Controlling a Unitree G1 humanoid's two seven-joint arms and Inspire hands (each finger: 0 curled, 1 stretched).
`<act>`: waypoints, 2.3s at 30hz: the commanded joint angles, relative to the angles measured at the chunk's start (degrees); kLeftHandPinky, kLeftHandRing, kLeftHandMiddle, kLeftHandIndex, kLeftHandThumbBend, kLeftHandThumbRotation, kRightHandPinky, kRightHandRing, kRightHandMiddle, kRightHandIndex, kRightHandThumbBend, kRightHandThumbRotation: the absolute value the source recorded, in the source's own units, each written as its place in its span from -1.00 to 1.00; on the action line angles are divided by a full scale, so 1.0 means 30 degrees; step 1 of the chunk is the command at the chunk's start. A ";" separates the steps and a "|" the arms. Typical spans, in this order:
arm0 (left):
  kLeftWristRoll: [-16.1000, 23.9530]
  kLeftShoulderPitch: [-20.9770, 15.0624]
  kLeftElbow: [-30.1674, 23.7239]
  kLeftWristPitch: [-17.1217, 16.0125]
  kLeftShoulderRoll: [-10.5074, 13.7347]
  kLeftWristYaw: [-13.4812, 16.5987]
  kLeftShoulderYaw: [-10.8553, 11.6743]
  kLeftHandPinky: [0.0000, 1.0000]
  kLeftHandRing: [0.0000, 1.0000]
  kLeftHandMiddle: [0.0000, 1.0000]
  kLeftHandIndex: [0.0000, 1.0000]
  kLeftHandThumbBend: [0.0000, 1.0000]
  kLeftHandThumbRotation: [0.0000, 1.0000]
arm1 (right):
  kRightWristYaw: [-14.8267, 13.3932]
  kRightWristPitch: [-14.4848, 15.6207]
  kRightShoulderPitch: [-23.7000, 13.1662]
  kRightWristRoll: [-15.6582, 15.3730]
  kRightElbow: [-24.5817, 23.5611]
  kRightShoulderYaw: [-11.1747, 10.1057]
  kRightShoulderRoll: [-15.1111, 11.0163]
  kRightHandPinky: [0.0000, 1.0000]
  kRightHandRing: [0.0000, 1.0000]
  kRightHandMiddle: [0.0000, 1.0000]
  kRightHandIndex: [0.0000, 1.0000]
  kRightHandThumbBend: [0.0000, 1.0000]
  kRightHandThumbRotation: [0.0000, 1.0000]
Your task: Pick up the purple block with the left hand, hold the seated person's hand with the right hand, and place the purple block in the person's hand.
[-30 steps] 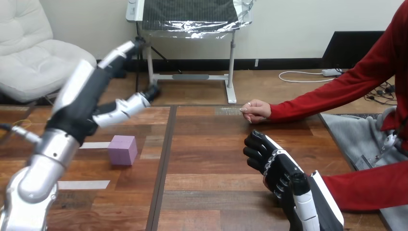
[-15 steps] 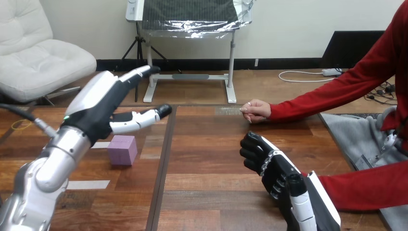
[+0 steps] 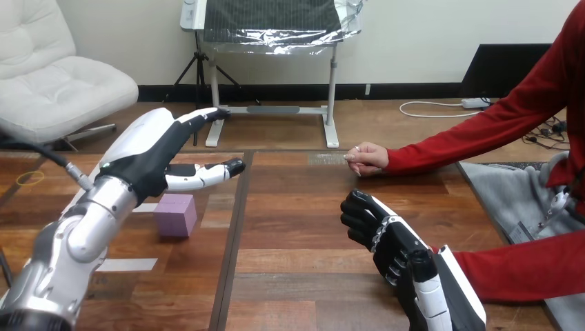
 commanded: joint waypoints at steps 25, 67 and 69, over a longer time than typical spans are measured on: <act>0.2879 -0.5452 0.6498 0.0255 0.0735 0.2853 -0.2778 0.97 0.89 0.89 0.84 0.29 0.30 | -0.0041 0.0032 -0.0988 0.0168 -0.0785 0.0293 0.0301 0.86 0.82 0.80 0.78 0.57 1.00; 0.3878 -0.7094 1.0635 0.1483 0.0725 0.1866 -0.5243 0.74 0.72 0.73 0.69 0.53 0.03 | -0.0081 -0.0079 -0.0911 0.0264 -0.0804 0.0050 0.0200 0.84 0.78 0.75 0.75 0.55 1.00; 0.3888 -0.7102 1.0765 0.1444 0.0704 0.1921 -0.5290 0.72 0.72 0.73 0.69 0.53 0.01 | -0.0068 -0.0066 -0.0924 0.0290 -0.0807 0.0052 0.0199 0.84 0.78 0.74 0.75 0.55 1.00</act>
